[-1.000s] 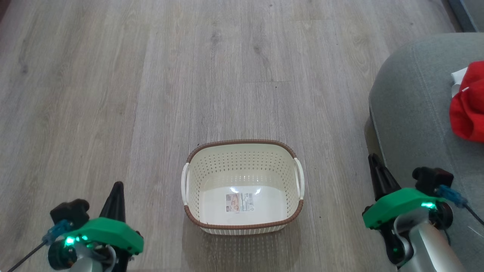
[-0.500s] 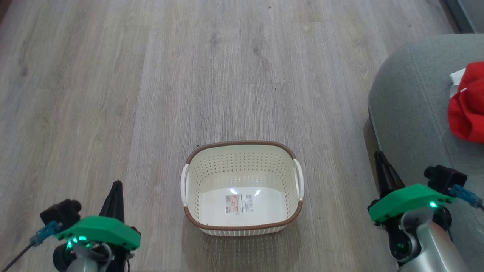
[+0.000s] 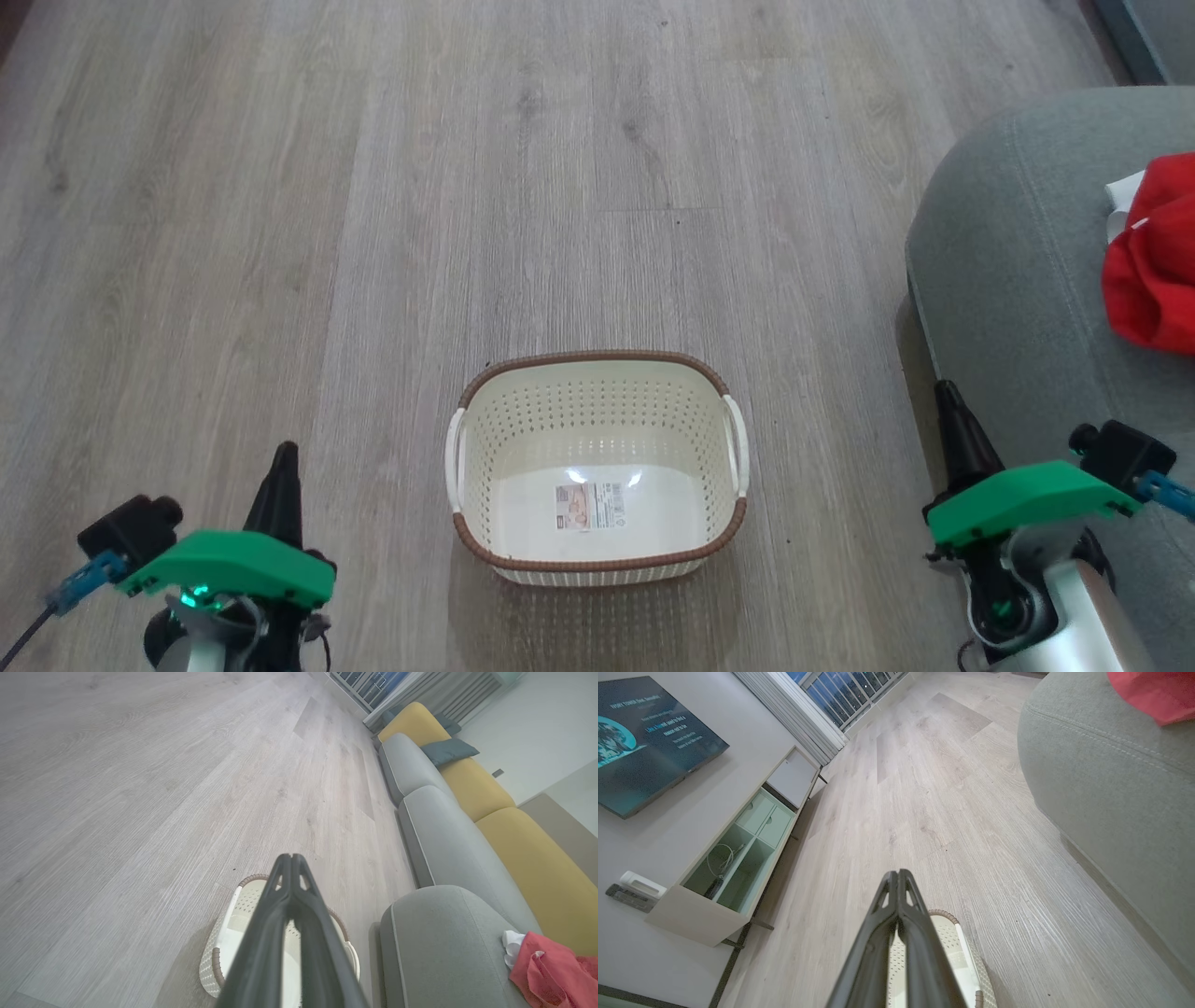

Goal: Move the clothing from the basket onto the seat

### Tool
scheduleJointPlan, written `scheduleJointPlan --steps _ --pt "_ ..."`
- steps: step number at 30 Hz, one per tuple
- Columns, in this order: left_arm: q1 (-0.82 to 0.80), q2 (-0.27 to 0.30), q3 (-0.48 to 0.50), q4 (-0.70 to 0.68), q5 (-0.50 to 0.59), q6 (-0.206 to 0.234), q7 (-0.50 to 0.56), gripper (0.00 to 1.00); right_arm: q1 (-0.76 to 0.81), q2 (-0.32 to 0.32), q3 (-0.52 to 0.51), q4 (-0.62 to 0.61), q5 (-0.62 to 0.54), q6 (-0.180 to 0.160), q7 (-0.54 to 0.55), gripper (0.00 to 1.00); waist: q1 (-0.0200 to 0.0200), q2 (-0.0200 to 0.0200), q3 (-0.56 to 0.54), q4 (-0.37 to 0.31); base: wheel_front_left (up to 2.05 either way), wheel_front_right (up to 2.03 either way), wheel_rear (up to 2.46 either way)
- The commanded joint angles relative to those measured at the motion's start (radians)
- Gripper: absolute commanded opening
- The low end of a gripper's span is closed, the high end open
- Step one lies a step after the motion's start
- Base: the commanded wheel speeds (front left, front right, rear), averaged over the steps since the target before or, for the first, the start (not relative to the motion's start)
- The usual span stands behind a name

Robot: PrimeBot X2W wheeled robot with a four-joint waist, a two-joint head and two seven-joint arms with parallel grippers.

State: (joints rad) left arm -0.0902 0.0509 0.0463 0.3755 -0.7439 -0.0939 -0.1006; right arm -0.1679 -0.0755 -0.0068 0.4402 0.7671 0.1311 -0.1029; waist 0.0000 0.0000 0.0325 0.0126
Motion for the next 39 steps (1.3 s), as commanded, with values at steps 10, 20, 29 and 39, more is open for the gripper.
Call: scheduleJointPlan --steps 10,20,29,39 --pt "-0.031 0.004 0.028 -0.05 -0.134 -0.01 0.033 0.0 -0.014 0.002 -0.014 -0.063 0.13 0.0 0.036 0.0 0.0 0.0 -0.004 -0.002 0.0 0.0 0.0" --pt "-0.029 0.003 0.035 -0.063 -0.252 -0.014 0.062 0.0 -0.002 0.005 -0.03 -0.084 0.245 0.0 0.065 0.0 0.0 0.0 -0.008 -0.003 0.0 0.0 0.0" --pt "-0.027 0.002 0.04 -0.073 -0.347 -0.018 0.086 0.0 0.008 0.008 -0.042 -0.101 0.337 0.0 0.088 0.0 0.0 0.0 -0.011 -0.005 0.0 0.0 0.0" --pt "-0.025 0.002 0.046 -0.086 -0.465 -0.022 0.115 0.0 0.02 0.012 -0.057 -0.123 0.453 0.0 0.118 0.0 0.0 0.0 -0.016 -0.007 0.0 0.0 0.0"
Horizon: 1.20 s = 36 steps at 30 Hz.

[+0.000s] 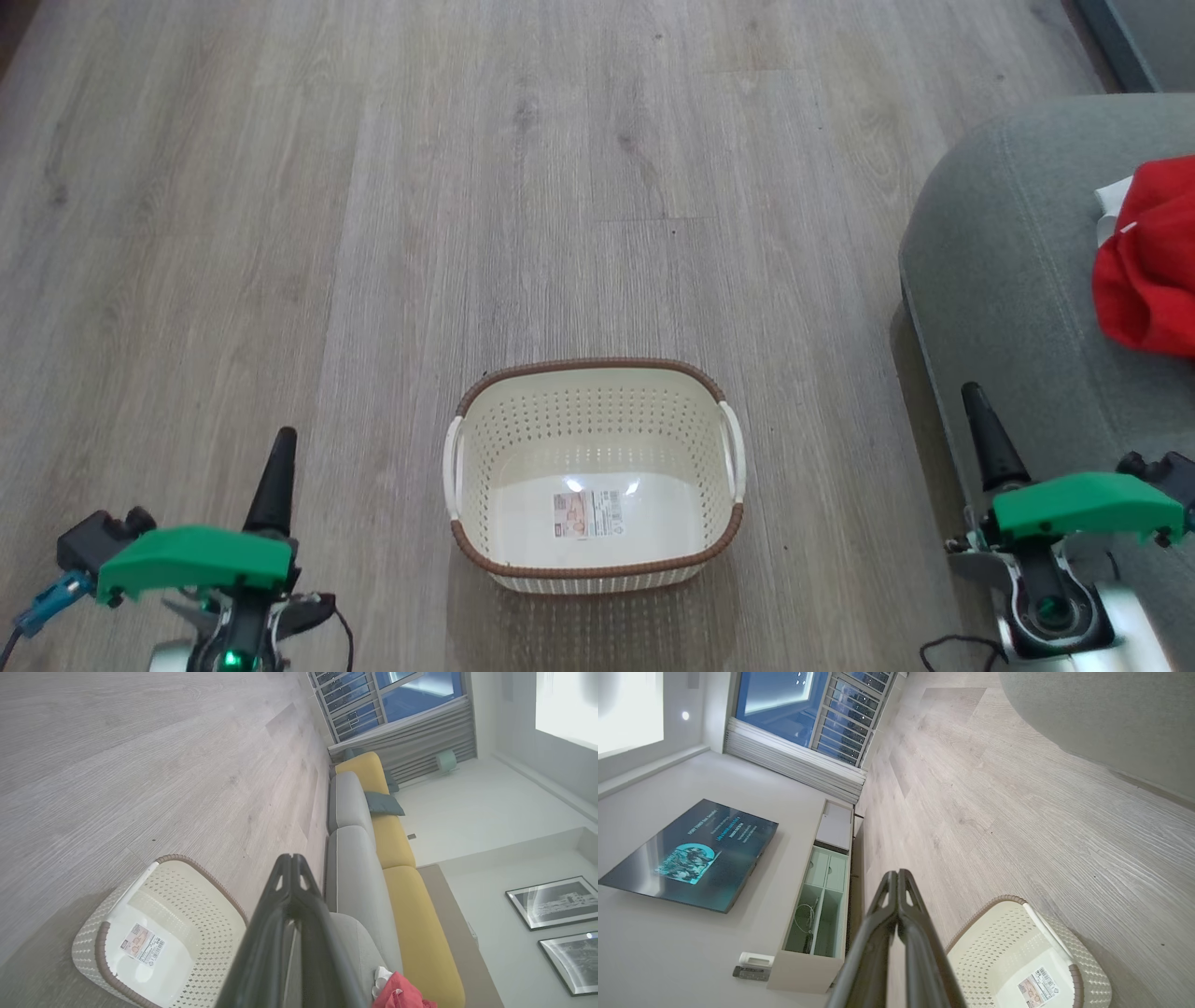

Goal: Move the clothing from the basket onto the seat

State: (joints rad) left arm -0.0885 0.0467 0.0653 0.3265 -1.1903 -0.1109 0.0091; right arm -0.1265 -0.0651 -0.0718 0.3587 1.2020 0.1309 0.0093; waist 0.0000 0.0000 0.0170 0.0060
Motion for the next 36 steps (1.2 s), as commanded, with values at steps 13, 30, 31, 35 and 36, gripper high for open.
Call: scheduleJointPlan --steps 13,30,31,35,36 --pt "-0.024 0.005 0.036 -0.054 -0.173 -0.011 0.043 0.0 -0.006 0.007 -0.011 -0.069 0.168 0.0 0.043 0.0 0.0 0.0 -0.005 -0.002 0.0 0.0 0.0" --pt "-0.02 0.004 0.046 -0.076 -0.374 -0.018 0.094 0.0 0.014 0.013 -0.037 -0.106 0.364 0.0 0.093 0.0 0.0 0.0 -0.012 -0.005 0.0 0.0 0.0" --pt "-0.02 0.004 0.047 -0.077 -0.386 -0.019 0.096 0.0 0.015 0.014 -0.038 -0.108 0.375 0.0 0.096 0.0 0.0 0.0 -0.013 -0.005 0.0 0.0 0.0" --pt "-0.02 0.004 0.049 -0.081 -0.418 -0.02 0.104 0.0 0.019 0.015 -0.042 -0.114 0.406 0.0 0.104 0.0 0.0 0.0 -0.014 -0.006 0.0 0.0 0.0" --pt "-0.02 0.004 0.049 -0.081 -0.418 -0.02 0.104 0.0 0.019 0.015 -0.042 -0.114 0.406 0.0 0.104 0.0 0.0 0.0 -0.014 -0.006 0.0 0.0 0.0"
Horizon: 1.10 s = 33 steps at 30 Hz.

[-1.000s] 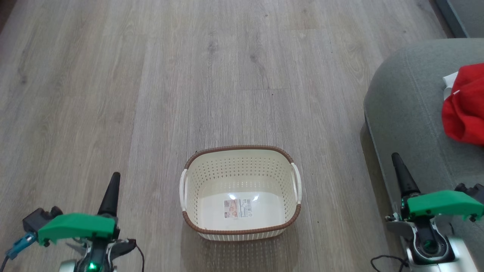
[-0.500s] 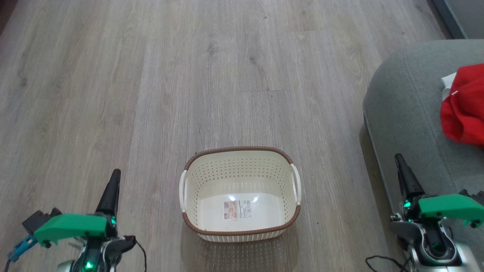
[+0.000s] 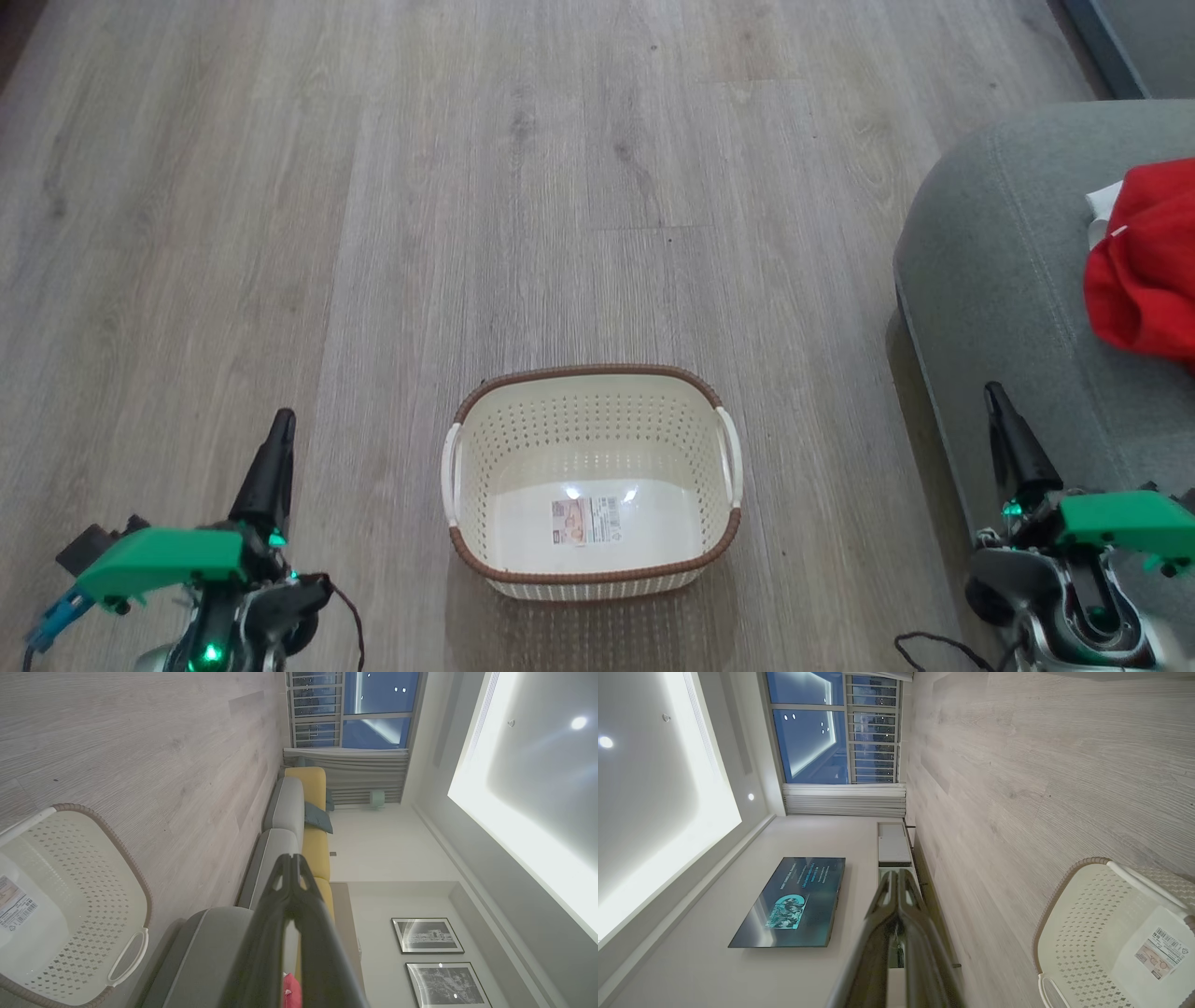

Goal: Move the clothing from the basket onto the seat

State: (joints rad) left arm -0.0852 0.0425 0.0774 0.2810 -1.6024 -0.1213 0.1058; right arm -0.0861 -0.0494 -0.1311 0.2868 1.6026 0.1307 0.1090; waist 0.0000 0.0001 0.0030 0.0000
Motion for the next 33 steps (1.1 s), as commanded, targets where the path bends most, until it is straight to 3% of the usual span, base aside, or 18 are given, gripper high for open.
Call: scheduleJointPlan --steps 1,33 --pt "-0.023 0.008 0.037 -0.035 -0.006 -0.009 0.008 0.0 -0.022 -0.001 0.017 -0.042 0.006 0.0 0.004 0.0 0.0 -0.0001 0.0 0.0 0.0 0.0 0.0" --pt "-0.023 0.008 0.037 -0.036 -0.006 -0.009 0.008 0.0 -0.022 -0.001 0.017 -0.042 0.006 0.0 0.004 0.0 0.0 -0.0001 0.0 0.0 0.0 0.0 0.0"
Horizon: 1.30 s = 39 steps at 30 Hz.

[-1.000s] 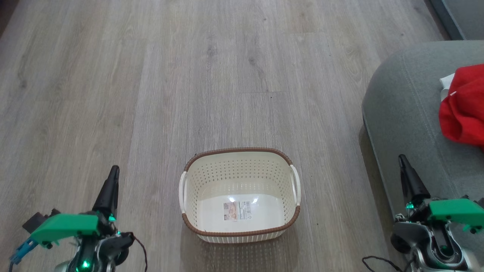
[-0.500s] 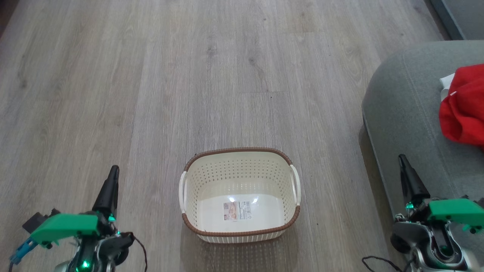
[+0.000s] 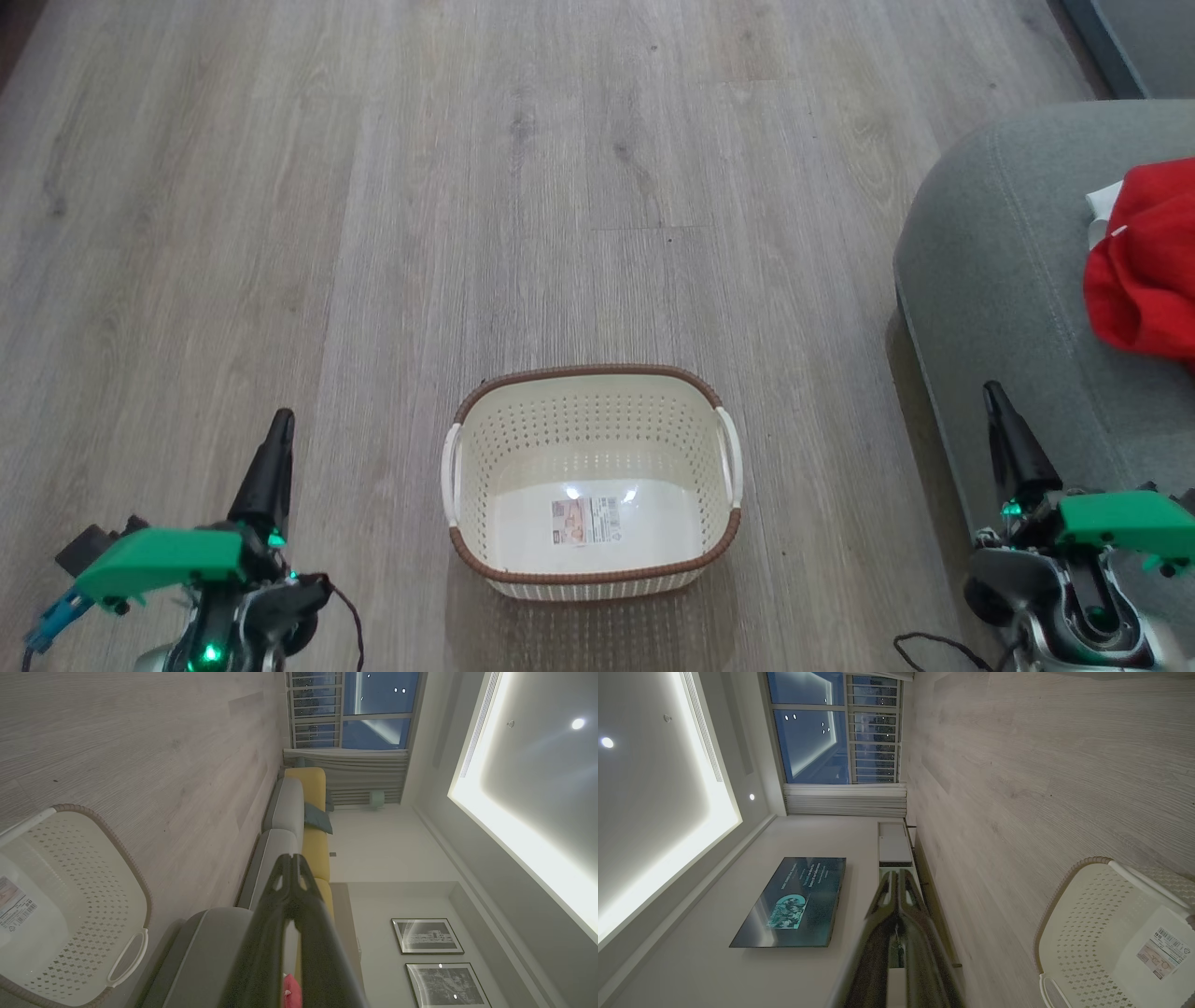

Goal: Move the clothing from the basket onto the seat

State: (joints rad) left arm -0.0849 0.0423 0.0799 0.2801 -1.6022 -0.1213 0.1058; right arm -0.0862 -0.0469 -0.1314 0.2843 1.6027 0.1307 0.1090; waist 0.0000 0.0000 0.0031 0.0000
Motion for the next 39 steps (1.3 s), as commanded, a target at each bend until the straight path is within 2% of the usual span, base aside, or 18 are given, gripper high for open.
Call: scheduleJointPlan --steps 1,39 --pt "-0.023 0.008 0.034 -0.035 -0.006 -0.009 0.008 0.0 -0.022 -0.003 0.018 -0.039 0.006 0.0 0.004 0.0 0.0 0.0 0.0 0.0 0.0 0.0 0.0" --pt "-0.023 0.008 0.034 -0.035 -0.006 -0.009 0.007 0.0 -0.022 -0.003 0.018 -0.039 0.006 0.0 0.004 0.0 0.0 0.0 0.0 0.0 0.0 0.0 0.0"
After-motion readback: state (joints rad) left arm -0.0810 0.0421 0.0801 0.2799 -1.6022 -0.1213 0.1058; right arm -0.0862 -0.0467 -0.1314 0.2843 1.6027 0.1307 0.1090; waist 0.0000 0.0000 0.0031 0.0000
